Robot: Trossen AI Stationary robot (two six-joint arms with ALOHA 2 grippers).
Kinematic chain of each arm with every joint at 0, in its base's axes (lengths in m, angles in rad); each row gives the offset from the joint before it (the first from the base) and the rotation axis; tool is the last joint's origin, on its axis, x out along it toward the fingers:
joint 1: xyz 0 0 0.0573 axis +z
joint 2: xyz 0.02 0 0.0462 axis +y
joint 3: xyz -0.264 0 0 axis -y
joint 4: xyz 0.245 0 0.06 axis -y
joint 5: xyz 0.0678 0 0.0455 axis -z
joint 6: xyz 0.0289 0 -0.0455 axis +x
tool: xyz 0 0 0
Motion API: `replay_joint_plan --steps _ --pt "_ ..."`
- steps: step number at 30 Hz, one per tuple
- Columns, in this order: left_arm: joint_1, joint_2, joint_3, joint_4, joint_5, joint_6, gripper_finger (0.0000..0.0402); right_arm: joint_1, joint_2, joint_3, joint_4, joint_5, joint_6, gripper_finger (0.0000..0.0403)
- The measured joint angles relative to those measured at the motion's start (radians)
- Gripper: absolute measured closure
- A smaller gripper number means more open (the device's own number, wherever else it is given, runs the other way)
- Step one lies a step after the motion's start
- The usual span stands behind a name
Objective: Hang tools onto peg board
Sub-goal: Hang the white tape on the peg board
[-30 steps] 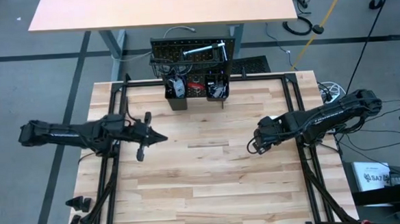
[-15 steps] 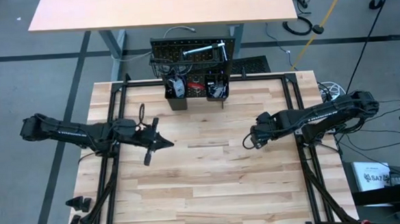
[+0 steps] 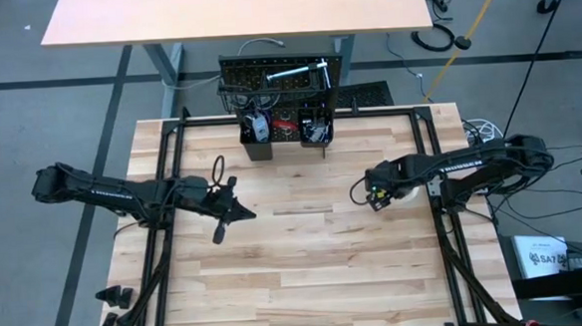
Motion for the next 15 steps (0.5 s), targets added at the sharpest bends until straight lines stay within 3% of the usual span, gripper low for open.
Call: replay_joint_plan --steps 7,15 --pt "0.000 0.000 0.000 -0.002 -0.001 0.006 0.0401 -0.011 0.000 -0.014 0.045 -0.019 -0.020 0.0204" --pt "0.000 0.000 0.000 -0.004 -0.013 0.007 0.0401 -0.010 -0.001 -0.013 0.053 -0.027 -0.042 0.0343"
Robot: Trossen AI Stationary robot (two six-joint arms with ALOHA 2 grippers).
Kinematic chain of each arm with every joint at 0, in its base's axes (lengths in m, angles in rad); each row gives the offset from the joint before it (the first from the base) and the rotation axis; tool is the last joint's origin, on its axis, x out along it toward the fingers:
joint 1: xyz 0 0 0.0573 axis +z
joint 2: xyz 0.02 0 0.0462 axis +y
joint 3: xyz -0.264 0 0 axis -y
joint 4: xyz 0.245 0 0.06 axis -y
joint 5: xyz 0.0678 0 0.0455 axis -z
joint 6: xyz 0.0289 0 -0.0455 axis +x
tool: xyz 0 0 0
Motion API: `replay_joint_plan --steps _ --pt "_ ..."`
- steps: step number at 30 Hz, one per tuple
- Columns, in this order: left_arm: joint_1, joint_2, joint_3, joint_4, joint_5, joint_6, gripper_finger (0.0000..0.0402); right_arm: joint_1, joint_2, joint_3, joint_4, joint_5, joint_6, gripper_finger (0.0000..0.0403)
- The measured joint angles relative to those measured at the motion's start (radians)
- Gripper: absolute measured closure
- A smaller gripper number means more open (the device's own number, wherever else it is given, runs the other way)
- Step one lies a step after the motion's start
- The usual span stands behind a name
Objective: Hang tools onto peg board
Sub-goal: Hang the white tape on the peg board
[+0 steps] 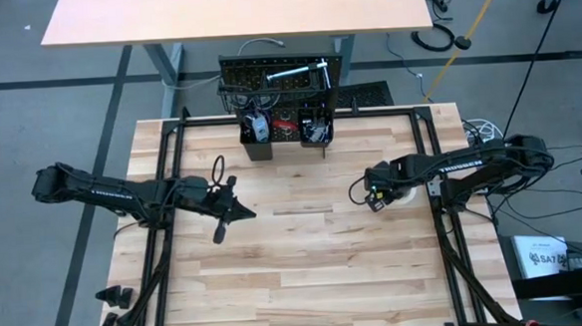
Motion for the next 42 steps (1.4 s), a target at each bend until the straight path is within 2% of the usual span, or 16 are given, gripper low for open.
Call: replay_joint_plan --steps 5,8,14,18,22,27,30,34,37,42 --pt "0.000 0.000 0.000 0.000 -0.001 0.001 0.0401 0.039 0.000 0.001 0.077 0.027 -0.009 0.0343" --pt "0.000 0.000 0.000 0.000 0.010 0.024 0.0401 0.097 0.001 0.030 0.096 0.102 -0.006 0.0343" --pt "0.000 0.000 0.000 0.000 -0.001 0.027 0.0401 0.250 0.001 0.141 0.179 0.385 0.027 0.0343" --pt "0.000 0.000 0.000 0.000 -0.004 0.027 0.0401 0.334 0.004 0.132 0.400 0.635 0.031 0.0343" --pt "0.000 0.000 0.000 0.004 -0.004 0.025 0.0401 0.362 0.052 0.065 0.667 0.789 0.022 0.0343" --pt "0.000 0.008 0.000 0.027 -0.010 -0.028 0.0401 0.340 0.189 0.032 0.998 0.851 -0.060 0.0343" --pt "-0.004 0.030 0.000 0.040 -0.013 -0.051 0.0401 0.307 0.297 0.032 1.189 0.924 -0.120 0.0343" --pt "-0.004 0.060 0.000 0.045 -0.016 -0.053 0.0401 0.251 0.438 0.034 1.430 0.952 -0.271 0.0343" --pt "-0.004 0.075 0.001 0.056 -0.016 -0.054 0.0401 0.215 0.523 0.067 1.514 0.952 -0.352 0.0343" --pt "-0.004 0.091 0.001 0.069 -0.037 -0.054 0.0401 0.187 0.634 0.173 1.531 0.971 -0.475 0.0343"
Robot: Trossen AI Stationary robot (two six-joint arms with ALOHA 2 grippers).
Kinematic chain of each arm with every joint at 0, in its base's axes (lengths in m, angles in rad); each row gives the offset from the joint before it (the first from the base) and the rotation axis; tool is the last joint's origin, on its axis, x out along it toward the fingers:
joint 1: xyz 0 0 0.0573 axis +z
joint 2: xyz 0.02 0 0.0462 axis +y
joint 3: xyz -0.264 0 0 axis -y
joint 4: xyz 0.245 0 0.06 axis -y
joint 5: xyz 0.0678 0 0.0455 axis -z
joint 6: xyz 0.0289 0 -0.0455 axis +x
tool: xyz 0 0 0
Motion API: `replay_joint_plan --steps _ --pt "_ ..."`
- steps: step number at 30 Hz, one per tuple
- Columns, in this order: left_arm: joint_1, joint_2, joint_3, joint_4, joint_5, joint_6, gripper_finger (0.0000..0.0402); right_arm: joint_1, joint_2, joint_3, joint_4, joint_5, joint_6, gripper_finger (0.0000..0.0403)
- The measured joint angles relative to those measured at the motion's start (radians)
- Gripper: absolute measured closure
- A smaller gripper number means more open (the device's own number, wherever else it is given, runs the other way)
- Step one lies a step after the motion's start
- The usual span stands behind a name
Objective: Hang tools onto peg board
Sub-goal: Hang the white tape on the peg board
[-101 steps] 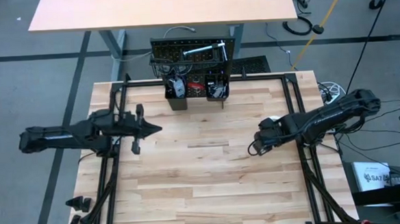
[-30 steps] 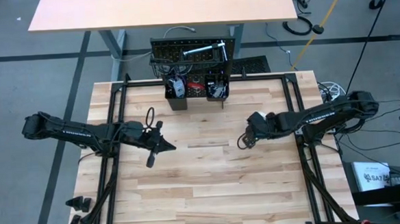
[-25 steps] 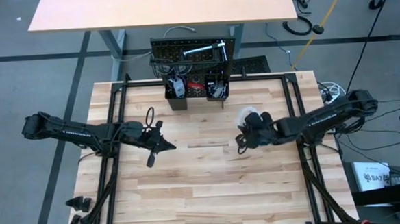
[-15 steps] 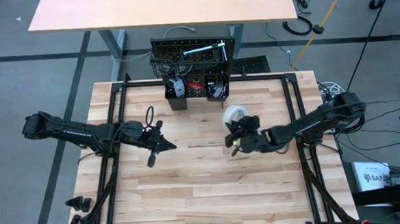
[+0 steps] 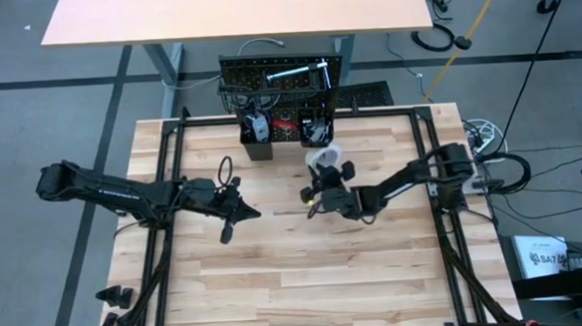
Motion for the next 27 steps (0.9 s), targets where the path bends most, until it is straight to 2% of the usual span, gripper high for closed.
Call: replay_joint_plan --steps 4,8,13,18,22,27 --pt "0.000 0.005 0.000 -0.001 -0.001 0.000 0.0401 -0.015 0.091 0.103 0.002 0.017 -0.074 0.0343" --pt "0.000 0.005 0.000 -0.002 -0.001 0.000 0.0401 -0.022 0.184 0.205 0.001 0.118 -0.201 0.0343" --pt "0.000 0.005 0.000 -0.013 -0.001 0.001 0.0401 -0.037 0.268 0.300 -0.002 0.133 -0.291 0.0343" --pt "0.000 0.005 0.000 -0.014 -0.001 0.002 0.0401 -0.063 0.312 0.336 -0.006 0.150 -0.315 0.0343" --pt "0.000 0.005 0.000 -0.018 -0.001 0.003 0.0401 -0.081 0.323 0.338 -0.018 0.211 -0.315 0.0343" --pt "0.000 0.005 0.000 -0.020 -0.001 0.021 0.0401 -0.100 0.323 0.339 -0.014 0.214 -0.315 0.0343"
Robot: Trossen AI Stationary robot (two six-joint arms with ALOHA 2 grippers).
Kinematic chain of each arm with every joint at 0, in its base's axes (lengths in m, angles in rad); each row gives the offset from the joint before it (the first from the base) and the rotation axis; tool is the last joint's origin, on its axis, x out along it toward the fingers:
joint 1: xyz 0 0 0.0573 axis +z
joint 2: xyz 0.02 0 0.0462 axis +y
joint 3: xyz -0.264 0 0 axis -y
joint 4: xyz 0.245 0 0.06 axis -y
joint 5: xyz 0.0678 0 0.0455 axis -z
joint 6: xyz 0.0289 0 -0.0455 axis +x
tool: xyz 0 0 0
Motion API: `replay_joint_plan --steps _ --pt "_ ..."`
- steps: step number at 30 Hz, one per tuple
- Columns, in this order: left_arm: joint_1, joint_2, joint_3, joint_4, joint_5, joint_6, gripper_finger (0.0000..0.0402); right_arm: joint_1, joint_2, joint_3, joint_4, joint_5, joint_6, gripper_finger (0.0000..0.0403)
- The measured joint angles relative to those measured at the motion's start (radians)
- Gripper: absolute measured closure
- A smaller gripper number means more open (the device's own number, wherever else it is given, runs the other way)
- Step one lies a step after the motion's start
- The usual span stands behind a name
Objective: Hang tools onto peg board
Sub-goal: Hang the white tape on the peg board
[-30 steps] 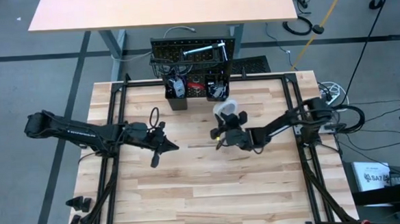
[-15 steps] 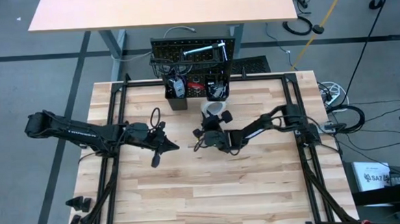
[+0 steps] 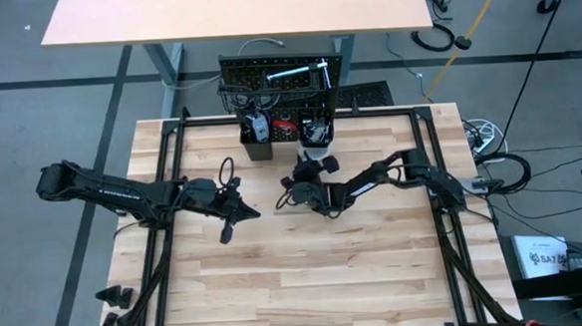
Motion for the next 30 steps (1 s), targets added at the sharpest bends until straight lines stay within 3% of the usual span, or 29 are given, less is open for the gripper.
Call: replay_joint_plan --steps 13,25,30 --pt "0.000 0.000 0.000 0.001 0.000 0.001 0.0401 -0.051 0.000 0.001 0.059 -0.041 0.037 0.0343" --pt "0.000 0.000 0.000 -0.001 0.000 0.000 0.0401 -0.093 0.062 0.180 -0.012 -0.045 -0.076 0.0343" --pt "0.000 0.000 0.000 -0.025 0.003 0.000 0.0401 -0.094 0.075 0.191 -0.063 0.021 -0.068 0.0343"
